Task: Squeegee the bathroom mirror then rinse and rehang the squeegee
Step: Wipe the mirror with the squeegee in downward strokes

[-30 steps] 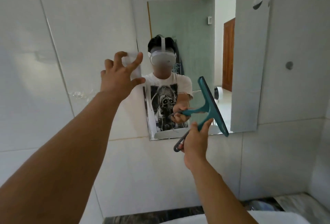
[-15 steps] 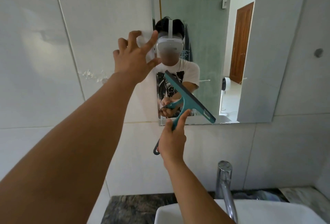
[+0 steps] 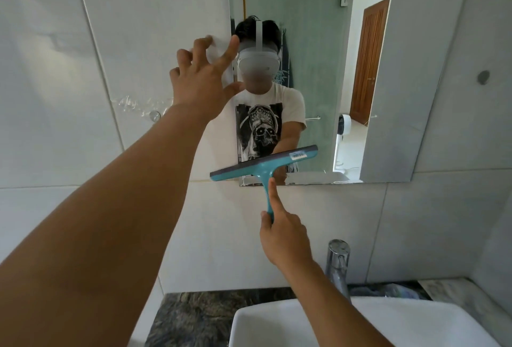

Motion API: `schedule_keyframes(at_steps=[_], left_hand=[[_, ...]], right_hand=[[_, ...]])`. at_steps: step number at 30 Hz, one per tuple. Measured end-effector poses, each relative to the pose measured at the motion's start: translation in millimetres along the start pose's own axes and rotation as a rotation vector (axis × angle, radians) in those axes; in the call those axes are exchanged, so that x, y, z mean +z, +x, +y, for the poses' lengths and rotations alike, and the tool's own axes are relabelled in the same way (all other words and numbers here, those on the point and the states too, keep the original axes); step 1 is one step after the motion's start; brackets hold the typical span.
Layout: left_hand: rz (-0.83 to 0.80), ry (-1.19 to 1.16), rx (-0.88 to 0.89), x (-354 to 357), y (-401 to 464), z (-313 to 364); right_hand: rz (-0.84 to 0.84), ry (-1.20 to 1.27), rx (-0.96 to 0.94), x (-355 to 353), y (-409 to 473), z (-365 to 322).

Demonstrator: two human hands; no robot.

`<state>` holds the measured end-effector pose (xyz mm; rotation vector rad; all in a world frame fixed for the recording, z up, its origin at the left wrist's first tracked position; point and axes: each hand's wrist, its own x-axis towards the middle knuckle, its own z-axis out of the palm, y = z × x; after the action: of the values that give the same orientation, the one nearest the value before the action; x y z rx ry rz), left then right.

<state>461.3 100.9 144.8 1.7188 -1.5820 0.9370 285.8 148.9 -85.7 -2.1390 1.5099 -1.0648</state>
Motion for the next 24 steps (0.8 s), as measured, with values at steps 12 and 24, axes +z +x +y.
schedule_keyframes(at_steps=[12, 24], left_hand=[[-0.075, -0.090, 0.000, 6.9, -21.7, 5.2], [-0.151, -0.046, 0.079, 56.1, -99.9, -0.9]], right_hand=[[-0.041, -0.371, -0.149, -54.6, 19.8, 50.0], [-0.038, -0.396, -0.227, -54.6, 23.7, 60.2]])
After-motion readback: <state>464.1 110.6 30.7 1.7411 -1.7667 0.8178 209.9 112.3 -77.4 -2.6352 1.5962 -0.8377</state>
